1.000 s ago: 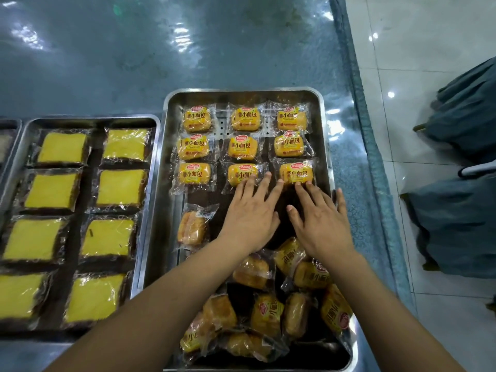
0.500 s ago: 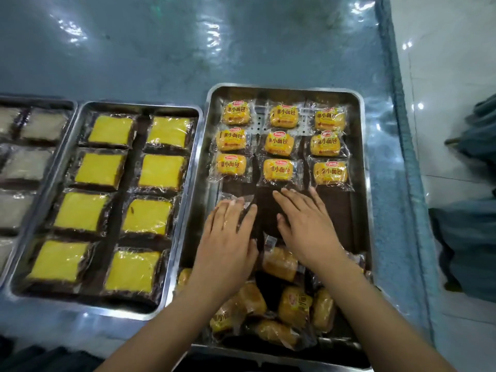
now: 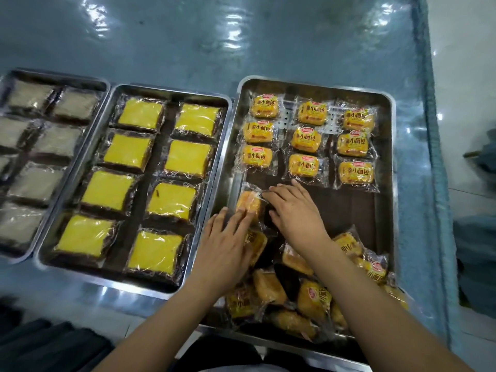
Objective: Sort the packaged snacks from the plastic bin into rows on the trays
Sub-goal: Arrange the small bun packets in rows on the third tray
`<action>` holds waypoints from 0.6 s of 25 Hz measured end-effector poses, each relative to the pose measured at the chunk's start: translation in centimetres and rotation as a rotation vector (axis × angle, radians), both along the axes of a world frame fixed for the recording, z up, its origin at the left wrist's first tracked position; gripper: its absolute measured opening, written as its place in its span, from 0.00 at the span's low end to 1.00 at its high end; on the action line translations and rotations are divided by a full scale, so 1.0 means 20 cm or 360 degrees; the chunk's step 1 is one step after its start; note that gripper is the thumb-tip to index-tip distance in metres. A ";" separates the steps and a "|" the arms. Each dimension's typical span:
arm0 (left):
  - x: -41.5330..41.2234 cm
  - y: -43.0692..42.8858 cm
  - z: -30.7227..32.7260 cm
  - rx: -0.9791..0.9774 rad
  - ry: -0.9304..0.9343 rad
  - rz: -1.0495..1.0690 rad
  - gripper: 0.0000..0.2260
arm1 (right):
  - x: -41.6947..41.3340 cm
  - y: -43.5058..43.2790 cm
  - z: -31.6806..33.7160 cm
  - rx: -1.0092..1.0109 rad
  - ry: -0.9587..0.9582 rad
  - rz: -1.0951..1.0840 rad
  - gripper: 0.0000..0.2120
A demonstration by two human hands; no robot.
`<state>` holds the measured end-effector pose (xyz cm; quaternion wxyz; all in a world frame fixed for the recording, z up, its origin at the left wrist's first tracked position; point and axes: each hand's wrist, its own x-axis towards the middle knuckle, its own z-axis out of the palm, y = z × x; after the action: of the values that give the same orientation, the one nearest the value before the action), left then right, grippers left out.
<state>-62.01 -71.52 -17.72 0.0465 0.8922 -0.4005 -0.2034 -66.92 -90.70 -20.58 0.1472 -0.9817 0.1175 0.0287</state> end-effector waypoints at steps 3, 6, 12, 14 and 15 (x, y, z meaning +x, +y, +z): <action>0.00 0.02 0.01 -0.0041 0.0032 0.0005 0.28 | 0.03 0.02 0.00 0.0000 -0.0099 -0.0006 0.10; 0.03 0.04 0.03 -0.0143 0.0104 0.0102 0.30 | 0.02 0.04 0.07 0.0184 -0.0125 -0.0117 0.04; 0.10 0.01 0.07 -0.0309 0.0083 0.0380 0.38 | 0.04 0.03 0.11 0.0429 0.0033 -0.0315 0.12; 0.12 0.01 0.07 -0.0292 -0.0028 0.0338 0.33 | 0.04 0.04 0.09 0.0319 0.0044 -0.0338 0.15; 0.12 0.00 0.07 -0.0254 -0.0051 0.0263 0.31 | 0.03 0.04 0.08 0.0254 0.0017 -0.0358 0.15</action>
<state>-59.60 -71.50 -16.41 0.1275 0.9189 -0.3411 -0.1520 -66.33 -89.82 -18.99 0.2266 -0.9473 0.2250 0.0264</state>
